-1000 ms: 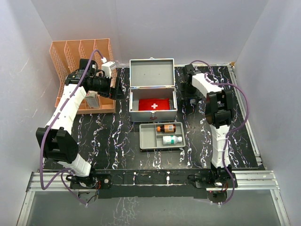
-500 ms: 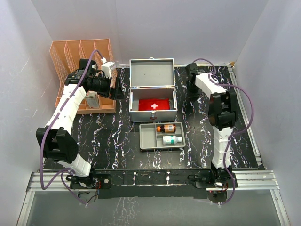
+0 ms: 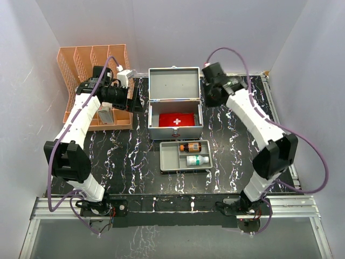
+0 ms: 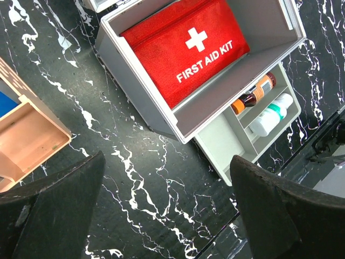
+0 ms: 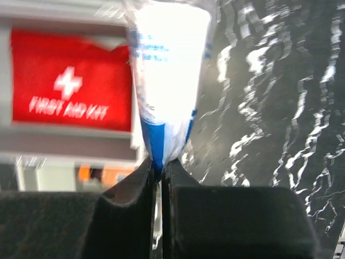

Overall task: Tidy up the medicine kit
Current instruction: Pick up the pill bottle at the center of the board, then place the pill bottle in the medicine box compartment.

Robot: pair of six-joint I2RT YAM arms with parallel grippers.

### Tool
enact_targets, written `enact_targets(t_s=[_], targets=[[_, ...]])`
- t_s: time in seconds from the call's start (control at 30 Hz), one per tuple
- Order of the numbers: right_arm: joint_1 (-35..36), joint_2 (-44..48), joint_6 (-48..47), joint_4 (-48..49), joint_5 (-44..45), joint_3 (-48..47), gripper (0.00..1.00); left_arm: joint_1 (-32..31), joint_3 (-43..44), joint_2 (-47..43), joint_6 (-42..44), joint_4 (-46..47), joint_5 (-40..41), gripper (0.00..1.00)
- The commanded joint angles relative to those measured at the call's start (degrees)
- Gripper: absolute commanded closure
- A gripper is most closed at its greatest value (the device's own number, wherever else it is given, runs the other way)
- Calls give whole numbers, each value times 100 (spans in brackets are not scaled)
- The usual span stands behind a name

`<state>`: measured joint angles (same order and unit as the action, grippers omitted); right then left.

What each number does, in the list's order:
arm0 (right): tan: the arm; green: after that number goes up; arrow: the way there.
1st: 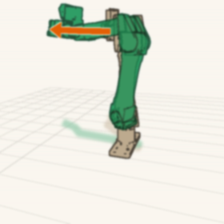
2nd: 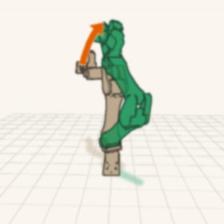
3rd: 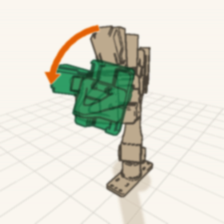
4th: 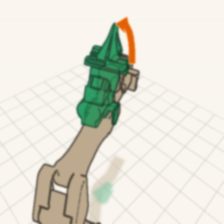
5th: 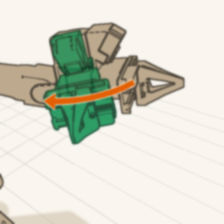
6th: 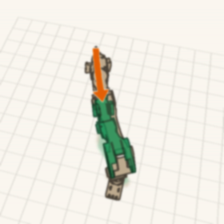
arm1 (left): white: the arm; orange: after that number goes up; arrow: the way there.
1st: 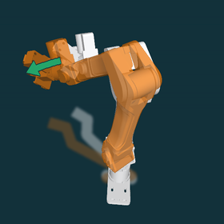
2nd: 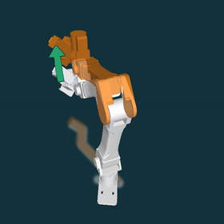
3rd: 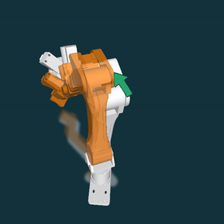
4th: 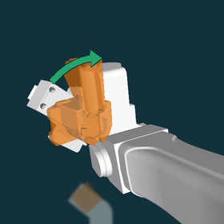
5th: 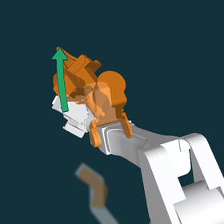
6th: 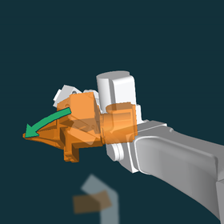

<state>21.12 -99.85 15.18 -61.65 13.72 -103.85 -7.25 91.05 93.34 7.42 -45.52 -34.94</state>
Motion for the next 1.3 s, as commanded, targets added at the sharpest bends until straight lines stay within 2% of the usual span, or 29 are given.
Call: enact_targets(t_s=[0.0,0.2,0.4,0.63,0.97,1.27], targets=[[951,876,220,18,-104,951,100,30,247,30,-92,-63,79,1],[1253,1456,896,-227,-445,1357,100,39,136,-41,-252,-9,216,1],[2423,1803,2109,-43,-622,2219,100,47,76,-3,-546,114,419,1],[3558,1680,2971,-45,-451,2364,100,48,127,129,-663,270,411,1],[3697,885,2811,373,-763,2442,100,48,144,248,-698,453,274,1],[3693,48,2501,595,-604,2144,100,48,184,248,-548,471,281,1]])
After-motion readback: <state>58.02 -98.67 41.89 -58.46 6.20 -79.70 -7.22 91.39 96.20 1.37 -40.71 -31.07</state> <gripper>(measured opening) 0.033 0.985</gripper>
